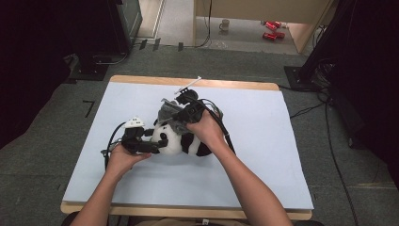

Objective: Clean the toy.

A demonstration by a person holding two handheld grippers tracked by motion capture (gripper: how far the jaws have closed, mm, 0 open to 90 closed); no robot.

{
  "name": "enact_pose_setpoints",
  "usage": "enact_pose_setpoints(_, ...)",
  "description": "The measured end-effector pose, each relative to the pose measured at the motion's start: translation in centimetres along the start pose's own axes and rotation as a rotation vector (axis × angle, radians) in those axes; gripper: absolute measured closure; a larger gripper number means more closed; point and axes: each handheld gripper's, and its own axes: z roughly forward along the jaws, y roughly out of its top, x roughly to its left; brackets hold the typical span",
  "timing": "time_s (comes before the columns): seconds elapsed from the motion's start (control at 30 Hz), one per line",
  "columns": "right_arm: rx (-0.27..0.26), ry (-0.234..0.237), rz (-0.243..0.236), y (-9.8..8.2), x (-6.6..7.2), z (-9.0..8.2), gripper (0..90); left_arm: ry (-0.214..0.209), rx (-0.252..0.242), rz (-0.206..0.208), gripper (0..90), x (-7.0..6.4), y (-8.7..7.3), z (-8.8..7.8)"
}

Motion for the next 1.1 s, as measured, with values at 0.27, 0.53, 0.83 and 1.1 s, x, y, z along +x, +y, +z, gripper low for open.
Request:
enact_pose_setpoints(0.27, 0.016, -0.046, 0.005, 0.1, -1.3, 1.0, 76.2, 0.030, 0.024, 0.014, 19.2, -1.2, -0.8, -0.8)
enact_pose_setpoints(0.53, 0.041, -0.031, 0.085, 0.9, -2.7, 1.3, 76.5, 0.040, -0.018, 0.020, 21.0, -0.7, -1.2, 0.3)
enact_pose_setpoints(0.83, -0.041, 0.023, 0.028, 4.3, 0.6, -1.1, 76.4, 0.068, -0.032, 0.011, 36.9, -0.7, -0.4, 0.4)
enact_pose_setpoints(1.1, 0.089, 0.070, -0.014, 4.6, 3.3, 3.2, 76.3, 0.115, -0.011, 0.033, 43.2, -1.3, -0.1, 0.4)
